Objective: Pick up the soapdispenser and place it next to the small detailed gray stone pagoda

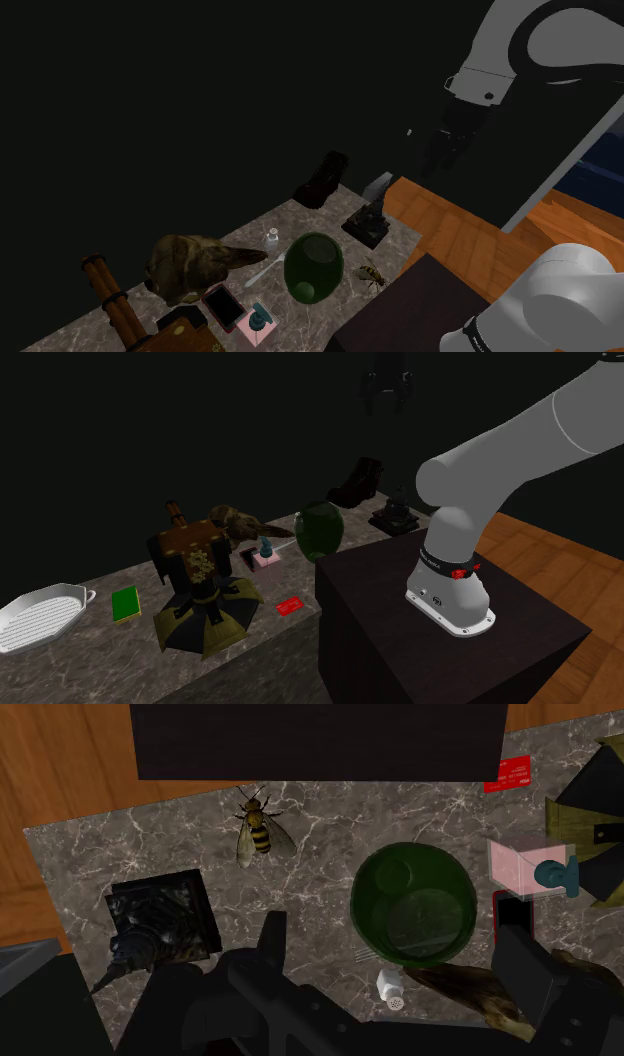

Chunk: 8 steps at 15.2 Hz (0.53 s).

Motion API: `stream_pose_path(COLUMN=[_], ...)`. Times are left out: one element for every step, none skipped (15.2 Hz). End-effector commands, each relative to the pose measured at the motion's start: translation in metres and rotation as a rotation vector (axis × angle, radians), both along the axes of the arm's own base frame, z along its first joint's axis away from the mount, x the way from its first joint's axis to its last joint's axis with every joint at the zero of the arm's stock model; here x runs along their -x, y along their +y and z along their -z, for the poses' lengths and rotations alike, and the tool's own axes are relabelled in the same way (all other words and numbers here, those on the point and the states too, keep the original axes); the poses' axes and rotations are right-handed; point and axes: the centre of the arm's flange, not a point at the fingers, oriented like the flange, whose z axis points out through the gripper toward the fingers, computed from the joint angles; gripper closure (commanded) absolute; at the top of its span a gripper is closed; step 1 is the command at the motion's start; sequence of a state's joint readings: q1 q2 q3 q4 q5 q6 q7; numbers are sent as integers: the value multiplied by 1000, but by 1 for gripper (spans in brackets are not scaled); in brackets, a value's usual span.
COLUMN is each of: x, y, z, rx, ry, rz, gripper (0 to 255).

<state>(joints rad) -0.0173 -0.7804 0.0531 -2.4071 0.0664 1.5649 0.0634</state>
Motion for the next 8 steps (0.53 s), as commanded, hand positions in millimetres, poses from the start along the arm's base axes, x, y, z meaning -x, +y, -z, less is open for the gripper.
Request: stream_pose_path(x=[0,-3,-6,-9,-12,-15,-19,-22], y=[0,8,17,25,33,42,50,58], z=[0,10,19,29,39,48,58,68], rx=[0,-1,-2,-3,-4,-6,-7,-8], ry=[0,1,1,2,2,3,3,4], rz=[0,0,0,0,0,0,0,-1], gripper=[0,0,0,0,0,0,0,0])
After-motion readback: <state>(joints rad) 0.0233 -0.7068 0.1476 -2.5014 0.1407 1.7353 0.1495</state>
